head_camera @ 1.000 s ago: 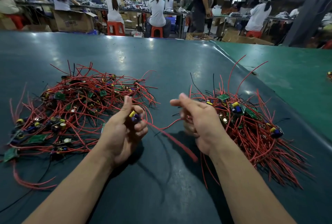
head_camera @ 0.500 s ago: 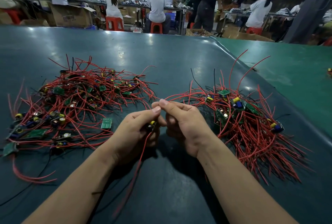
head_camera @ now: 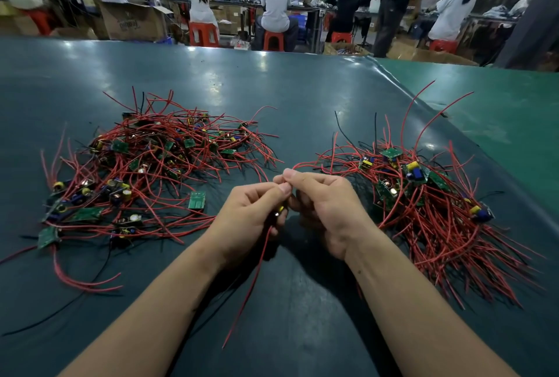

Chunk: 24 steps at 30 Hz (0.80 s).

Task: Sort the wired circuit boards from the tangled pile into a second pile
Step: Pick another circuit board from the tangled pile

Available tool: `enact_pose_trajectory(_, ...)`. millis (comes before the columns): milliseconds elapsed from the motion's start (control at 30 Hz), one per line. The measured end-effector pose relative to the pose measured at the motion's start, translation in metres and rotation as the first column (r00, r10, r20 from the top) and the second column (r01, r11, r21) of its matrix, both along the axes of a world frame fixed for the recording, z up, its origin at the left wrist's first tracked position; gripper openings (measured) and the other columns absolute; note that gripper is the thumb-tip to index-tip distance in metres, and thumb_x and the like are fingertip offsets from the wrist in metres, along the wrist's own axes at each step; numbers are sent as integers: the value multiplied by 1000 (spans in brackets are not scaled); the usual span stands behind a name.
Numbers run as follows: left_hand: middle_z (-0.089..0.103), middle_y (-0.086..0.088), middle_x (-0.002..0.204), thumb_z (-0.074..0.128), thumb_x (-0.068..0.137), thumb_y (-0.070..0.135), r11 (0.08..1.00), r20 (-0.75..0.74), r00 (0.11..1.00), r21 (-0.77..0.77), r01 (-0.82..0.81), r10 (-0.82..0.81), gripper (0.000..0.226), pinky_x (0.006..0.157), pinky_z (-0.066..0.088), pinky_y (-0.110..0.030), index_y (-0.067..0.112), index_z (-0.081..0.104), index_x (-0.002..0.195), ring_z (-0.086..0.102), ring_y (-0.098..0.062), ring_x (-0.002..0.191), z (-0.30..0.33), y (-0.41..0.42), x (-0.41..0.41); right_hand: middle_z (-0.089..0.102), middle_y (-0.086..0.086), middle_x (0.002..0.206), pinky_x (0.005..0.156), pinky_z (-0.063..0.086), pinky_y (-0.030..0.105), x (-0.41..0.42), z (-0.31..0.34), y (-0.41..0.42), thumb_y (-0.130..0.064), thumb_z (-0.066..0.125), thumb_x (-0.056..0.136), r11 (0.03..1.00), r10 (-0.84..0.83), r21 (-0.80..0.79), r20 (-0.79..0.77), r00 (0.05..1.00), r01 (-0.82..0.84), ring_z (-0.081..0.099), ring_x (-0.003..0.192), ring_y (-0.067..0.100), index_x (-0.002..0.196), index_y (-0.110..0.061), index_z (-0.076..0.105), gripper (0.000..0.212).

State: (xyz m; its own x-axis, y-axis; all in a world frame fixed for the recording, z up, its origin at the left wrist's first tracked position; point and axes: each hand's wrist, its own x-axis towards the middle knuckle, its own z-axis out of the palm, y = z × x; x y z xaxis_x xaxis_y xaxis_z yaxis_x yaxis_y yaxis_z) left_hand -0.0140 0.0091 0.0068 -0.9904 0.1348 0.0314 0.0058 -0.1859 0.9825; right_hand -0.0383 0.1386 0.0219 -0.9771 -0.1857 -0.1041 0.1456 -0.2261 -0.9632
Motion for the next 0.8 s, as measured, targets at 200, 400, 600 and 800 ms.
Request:
enact_pose_trajectory(200,42,-8,47,59,83,32,997,-42,996,-10,81,-81,33,42,28,-19,8,68,63,36,-16,40,3,-4,0,32,2,48,39,19,15,-10,1,6,-9,63,91,982,-184,-49,-83,979,180,19,34,8,63,-13,73,30)
enact_pose_trajectory(400,39,-5,41,67,79,23,994,-35,993,-4,111,-111,29,38,27,-13,9,65,54,33,-14,33,3,-8,0,45,-9,46,46,29,23,-13,-5,6,-15,62,93,917,-282,197,-292,914,346,35,41,11,69,-16,73,26)
enact_pose_trajectory(600,39,-5,37,59,78,24,993,-24,993,-31,113,-114,32,37,24,-11,9,64,49,30,-12,29,3,-7,2,45,-9,49,56,35,26,-19,-9,7,-17,67,87,774,-323,398,-422,847,493,36,50,8,64,-3,65,27)
enact_pose_trajectory(800,35,-3,35,58,77,20,990,-39,990,-36,135,-136,33,39,22,-11,8,62,47,29,-11,29,4,-6,3,57,-12,60,58,38,13,-16,-5,12,-10,62,86,663,-258,456,-605,753,593,52,54,0,84,-16,67,8)
